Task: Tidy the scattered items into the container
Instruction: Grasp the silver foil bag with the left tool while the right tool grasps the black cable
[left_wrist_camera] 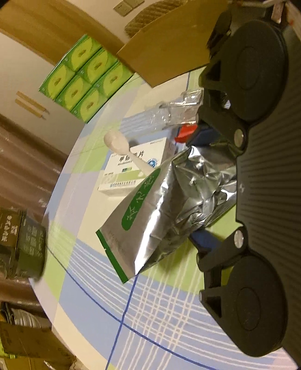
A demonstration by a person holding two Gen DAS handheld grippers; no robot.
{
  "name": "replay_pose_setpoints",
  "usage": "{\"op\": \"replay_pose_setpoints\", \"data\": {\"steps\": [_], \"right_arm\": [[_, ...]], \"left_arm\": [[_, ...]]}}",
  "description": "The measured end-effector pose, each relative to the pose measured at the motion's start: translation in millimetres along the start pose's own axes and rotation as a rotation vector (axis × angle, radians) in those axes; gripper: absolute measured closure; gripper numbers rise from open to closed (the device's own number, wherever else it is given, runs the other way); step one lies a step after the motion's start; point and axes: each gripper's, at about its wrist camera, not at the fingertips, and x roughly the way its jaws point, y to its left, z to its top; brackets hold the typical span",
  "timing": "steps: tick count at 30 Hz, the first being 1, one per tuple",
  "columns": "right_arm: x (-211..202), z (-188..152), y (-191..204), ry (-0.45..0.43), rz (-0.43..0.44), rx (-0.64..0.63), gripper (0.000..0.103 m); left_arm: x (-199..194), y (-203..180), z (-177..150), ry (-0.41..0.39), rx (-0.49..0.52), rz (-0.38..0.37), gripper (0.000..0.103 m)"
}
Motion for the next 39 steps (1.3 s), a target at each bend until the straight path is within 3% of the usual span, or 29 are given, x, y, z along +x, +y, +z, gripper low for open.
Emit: {"op": "replay_pose_setpoints", "data": {"steps": [2, 3, 4, 10, 14, 18, 20, 21, 22, 29, 32, 35, 39], "right_arm": [[-1.8, -0.2, -0.2, 0.004, -0.003, 0.001, 0.046], [-2.9, 0.0, -0.5, 0.006, -0.001, 0.004, 0.064], [-4.2, 0.1, -0.6, 0.013, 0.007, 0.008, 0.074], [-23.0, -9.9, -1.3, 0.063, 0.02, 0.106, 0.077], [-46.6, -25.0, -2.4, 0.1, 0.061, 0.203, 0.081], [-66.3, -39.7, 9.7, 0.089, 0.063, 0.151, 0.079], [-71.0, -41.2, 15.0, 0.058, 0.048, 0.105, 0.065], [-71.3, -40.4, 16.4, 0.045, 0.043, 0.091, 0.051], [-70.7, -38.3, 17.6, 0.03, 0.037, 0.075, 0.044], [-54.7, -22.0, 19.5, -0.01, -0.001, -0.018, 0.043], [-45.6, -19.0, 17.5, 0.006, -0.003, -0.034, 0.044], [-36.4, -16.9, 18.2, 0.032, 0.004, -0.053, 0.044], [-29.0, -13.4, 20.9, 0.053, 0.025, -0.082, 0.045]], "left_arm": [[-3.0, 0.1, 0.5, 0.013, 0.021, -0.004, 0.034], [-4.3, 0.3, 0.4, 0.018, 0.028, -0.005, 0.034], [-6.3, 1.7, 0.1, 0.024, 0.033, -0.007, 0.034], [-18.9, 7.7, -4.7, 0.071, 0.051, -0.026, 0.035], [-30.2, 6.6, -9.6, 0.155, 0.125, -0.08, 0.035], [-39.0, 4.3, -15.6, 0.212, 0.212, -0.122, 0.03], [-40.0, 4.8, -17.9, 0.196, 0.211, -0.099, 0.025], [-40.4, 5.1, -19.2, 0.187, 0.208, -0.089, 0.022], [-41.0, 4.8, -20.0, 0.175, 0.205, -0.076, 0.019], [-33.7, 5.9, -18.1, 0.136, 0.124, -0.03, 0.018], [-26.3, -1.9, -19.1, 0.146, 0.165, -0.005, 0.019], [-24.6, -10.0, -20.5, 0.157, 0.22, -0.014, 0.036], [-28.9, -17.6, -21.6, 0.188, 0.309, -0.035, 0.039]]}}
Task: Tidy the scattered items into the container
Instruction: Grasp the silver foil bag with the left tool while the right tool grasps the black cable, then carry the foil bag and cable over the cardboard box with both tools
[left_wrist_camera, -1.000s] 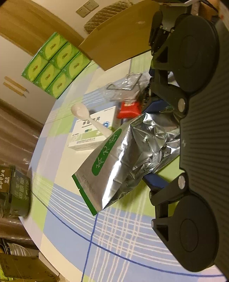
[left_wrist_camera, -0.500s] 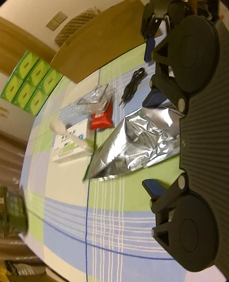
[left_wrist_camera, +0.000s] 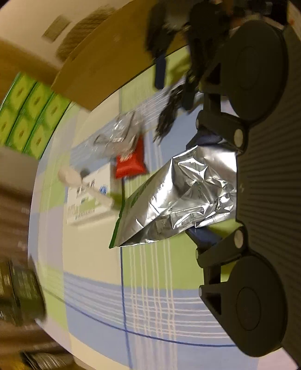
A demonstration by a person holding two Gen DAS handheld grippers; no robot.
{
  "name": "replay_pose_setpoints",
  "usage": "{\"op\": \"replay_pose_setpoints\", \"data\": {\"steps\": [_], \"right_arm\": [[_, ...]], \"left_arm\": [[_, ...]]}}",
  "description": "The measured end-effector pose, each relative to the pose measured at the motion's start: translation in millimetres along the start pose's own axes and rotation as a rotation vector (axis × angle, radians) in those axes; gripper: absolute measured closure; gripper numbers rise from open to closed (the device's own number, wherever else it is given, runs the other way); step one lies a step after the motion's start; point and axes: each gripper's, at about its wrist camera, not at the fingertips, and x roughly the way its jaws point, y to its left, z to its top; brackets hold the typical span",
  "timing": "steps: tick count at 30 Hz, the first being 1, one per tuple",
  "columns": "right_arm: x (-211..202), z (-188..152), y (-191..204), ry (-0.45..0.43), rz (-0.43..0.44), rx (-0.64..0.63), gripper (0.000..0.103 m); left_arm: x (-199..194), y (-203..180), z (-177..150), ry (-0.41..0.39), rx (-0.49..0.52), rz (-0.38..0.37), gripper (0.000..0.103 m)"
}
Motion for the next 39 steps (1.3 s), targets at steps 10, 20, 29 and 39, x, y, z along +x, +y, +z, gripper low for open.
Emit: {"op": "replay_pose_setpoints", "data": {"steps": [10, 20, 29, 39], "right_arm": [[9.3, 6.4, -1.9, 0.024, 0.04, 0.022, 0.065], [-6.1, 1.0, -3.9, 0.028, 0.047, 0.159, 0.092], [-48.5, -33.1, 0.4, 0.044, 0.025, 0.252, 0.092], [-98.6, -77.2, 6.0, 0.073, -0.01, 0.323, 0.092]], "left_arm": [[0.5, -3.4, -8.2, 0.074, 0.048, -0.103, 0.032], [4.2, -8.5, -2.4, 0.056, 0.007, -0.052, 0.038], [-8.6, -23.3, -10.7, 0.108, 0.115, -0.072, 0.045], [-25.9, -71.9, -43.6, 0.19, 0.274, -0.124, 0.046]]}}
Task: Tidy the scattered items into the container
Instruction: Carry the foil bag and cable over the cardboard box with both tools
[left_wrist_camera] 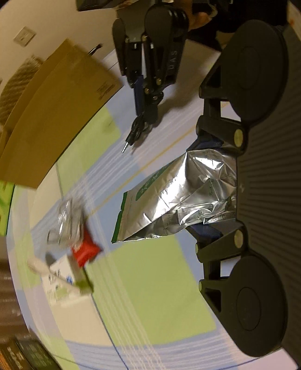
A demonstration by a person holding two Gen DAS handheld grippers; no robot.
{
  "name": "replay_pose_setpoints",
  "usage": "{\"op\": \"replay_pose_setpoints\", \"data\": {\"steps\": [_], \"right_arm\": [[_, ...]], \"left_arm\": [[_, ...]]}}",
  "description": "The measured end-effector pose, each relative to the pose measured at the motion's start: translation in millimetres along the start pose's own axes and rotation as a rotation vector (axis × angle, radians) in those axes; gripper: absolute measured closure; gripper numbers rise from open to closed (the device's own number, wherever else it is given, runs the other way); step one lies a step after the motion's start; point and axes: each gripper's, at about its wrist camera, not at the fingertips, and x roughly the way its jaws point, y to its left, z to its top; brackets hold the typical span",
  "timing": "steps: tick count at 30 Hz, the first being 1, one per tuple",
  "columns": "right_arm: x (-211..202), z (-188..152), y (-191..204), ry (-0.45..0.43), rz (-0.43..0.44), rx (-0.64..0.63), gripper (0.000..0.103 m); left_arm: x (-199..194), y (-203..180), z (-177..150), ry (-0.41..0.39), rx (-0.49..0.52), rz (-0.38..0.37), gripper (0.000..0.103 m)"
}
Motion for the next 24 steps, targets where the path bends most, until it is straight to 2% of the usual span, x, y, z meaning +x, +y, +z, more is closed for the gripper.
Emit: {"op": "replay_pose_setpoints", "data": {"steps": [7, 13, 17, 24], "right_arm": [[-14.7, -22.0, -3.0, -0.001, -0.004, 0.024, 0.092], [-18.5, -28.3, -14.6, -0.007, 0.025, 0.085, 0.092], [-19.2, -28.0, -14.1, -0.019, 0.029, 0.057, 0.092], [-15.6, -25.9, -8.4, -0.022, 0.023, -0.02, 0.092]], "left_arm": [[-0.5, -32.9, -11.8, 0.041, 0.02, -0.003, 0.045], [3.5, -38.8, -9.9, 0.065, 0.0, 0.034, 0.042], [8.4, -40.0, -10.4, 0.092, -0.004, 0.056, 0.036], [10.8, -40.7, -12.7, 0.095, -0.024, 0.071, 0.036]]}}
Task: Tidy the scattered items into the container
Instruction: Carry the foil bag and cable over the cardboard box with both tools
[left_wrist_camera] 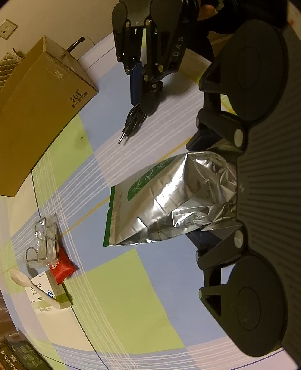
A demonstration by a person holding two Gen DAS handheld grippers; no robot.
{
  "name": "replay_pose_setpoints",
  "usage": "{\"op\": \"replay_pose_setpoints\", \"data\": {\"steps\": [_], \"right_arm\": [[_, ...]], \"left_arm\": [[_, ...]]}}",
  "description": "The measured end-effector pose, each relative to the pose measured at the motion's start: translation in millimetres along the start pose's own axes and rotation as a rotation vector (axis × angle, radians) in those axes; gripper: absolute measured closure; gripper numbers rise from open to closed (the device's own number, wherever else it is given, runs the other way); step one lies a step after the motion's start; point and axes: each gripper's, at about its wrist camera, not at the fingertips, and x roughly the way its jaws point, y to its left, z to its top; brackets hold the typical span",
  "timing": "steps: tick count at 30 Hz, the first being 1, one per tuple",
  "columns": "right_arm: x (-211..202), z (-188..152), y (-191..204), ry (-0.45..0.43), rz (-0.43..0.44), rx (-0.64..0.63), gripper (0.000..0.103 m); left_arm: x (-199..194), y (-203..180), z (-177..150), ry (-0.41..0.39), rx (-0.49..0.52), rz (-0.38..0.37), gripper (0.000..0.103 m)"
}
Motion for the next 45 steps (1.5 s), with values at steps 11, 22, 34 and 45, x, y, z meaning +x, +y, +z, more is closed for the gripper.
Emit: {"op": "replay_pose_setpoints", "data": {"steps": [11, 22, 34, 45], "right_arm": [[2.6, -2.2, 5.1, 0.019, -0.023, -0.019, 0.092], [-16.4, 2.5, 3.4, -0.027, -0.019, 0.006, 0.093], [-30.9, 2.6, -7.7, -0.058, -0.027, 0.049, 0.093], [-52.3, 8.9, -20.7, -0.11, -0.044, 0.069, 0.093]], "left_arm": [[-0.1, 0.8, 1.2, 0.005, 0.017, -0.002, 0.041], [-8.4, -10.0, -1.4, -0.03, 0.039, 0.015, 0.049], [-16.5, -16.9, -3.1, -0.044, 0.051, 0.004, 0.05], [-27.2, -24.9, 12.6, -0.067, 0.084, 0.005, 0.05]]}}
